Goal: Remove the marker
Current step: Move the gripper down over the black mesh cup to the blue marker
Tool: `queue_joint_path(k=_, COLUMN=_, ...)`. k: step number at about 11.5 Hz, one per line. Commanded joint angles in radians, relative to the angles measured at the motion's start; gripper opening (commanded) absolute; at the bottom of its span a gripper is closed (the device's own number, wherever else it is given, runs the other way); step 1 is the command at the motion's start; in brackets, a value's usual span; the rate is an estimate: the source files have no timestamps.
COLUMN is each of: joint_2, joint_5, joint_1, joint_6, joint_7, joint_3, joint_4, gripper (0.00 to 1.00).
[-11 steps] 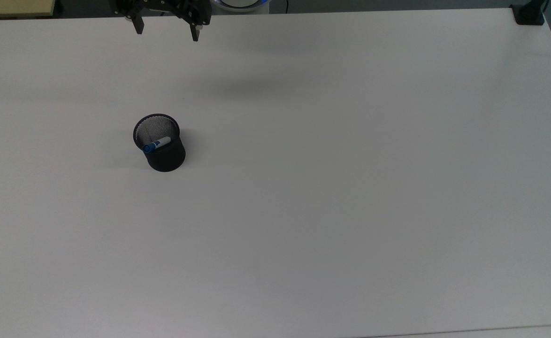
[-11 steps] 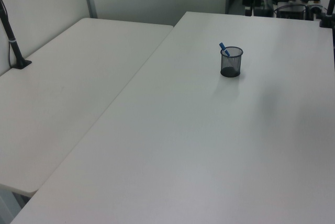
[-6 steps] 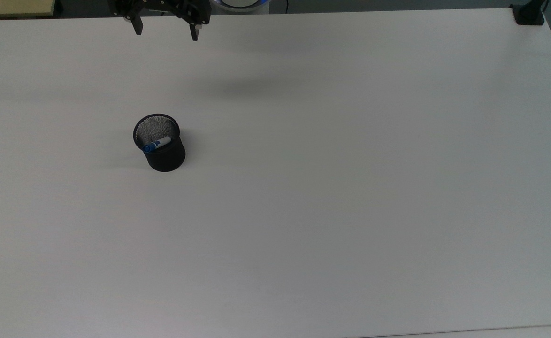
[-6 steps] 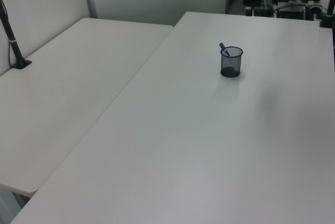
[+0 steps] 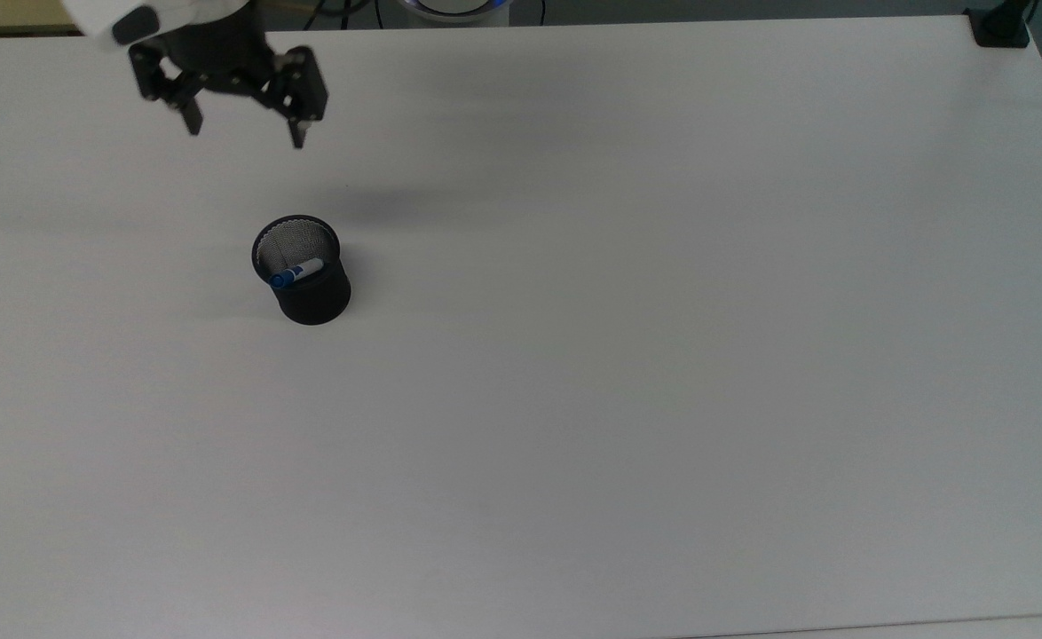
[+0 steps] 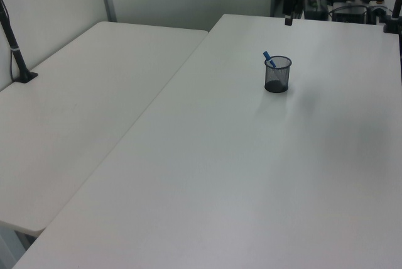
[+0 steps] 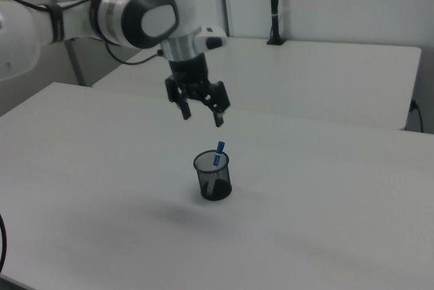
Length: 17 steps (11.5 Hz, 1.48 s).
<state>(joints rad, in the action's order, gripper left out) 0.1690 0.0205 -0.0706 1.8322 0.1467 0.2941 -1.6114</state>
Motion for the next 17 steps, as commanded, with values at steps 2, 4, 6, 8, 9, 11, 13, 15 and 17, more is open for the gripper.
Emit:
queue_joint_path(k=2, joint_2=0.084, joint_5=-0.001, joint_1=-0.006, joint_6=0.122, joint_7=0.064, joint_3=0.053, joint_4=0.002, gripper=0.97)
queue_joint_path(k=4, joint_2=0.124, joint_5=-0.011, joint_1=-0.008, joint_6=0.154, joint_7=0.063, joint_3=0.053, joint_4=0.002, gripper=0.95)
queue_joint_path(k=6, joint_2=0.162, joint_5=-0.05, joint_1=-0.017, joint_6=0.203, joint_7=0.056, joint_3=0.051, joint_4=0.002, gripper=0.94)
queue_joint_path(k=8, joint_2=0.185, joint_5=-0.071, joint_1=-0.023, joint_6=0.228, joint_7=0.048, joint_3=0.043, joint_4=0.002, gripper=0.91)
queue_joint_path(k=9, joint_2=0.194, joint_5=-0.073, joint_1=-0.023, joint_6=0.228, joint_7=0.033, joint_3=0.037, joint_4=0.002, gripper=0.9)
queue_joint_path(k=11, joint_2=0.224, joint_5=-0.065, joint_1=-0.037, joint_6=0.233, joint_7=-0.008, joint_3=0.028, joint_4=0.004, gripper=0.85)
queue_joint_path(k=13, joint_2=0.227, joint_5=-0.068, joint_1=-0.044, joint_6=0.281, joint_7=-0.012, joint_3=0.028, joint_4=0.004, gripper=0.75)
queue_joint_path(k=15, joint_2=0.245, joint_5=-0.063, joint_1=-0.044, joint_6=0.291, joint_7=-0.012, joint_3=0.028, joint_4=0.004, gripper=0.55)
queue_joint_path(k=17, joint_2=0.247, joint_5=-0.065, joint_1=-0.046, joint_6=0.298, joint_7=-0.01, joint_3=0.027, joint_4=0.004, gripper=0.36)
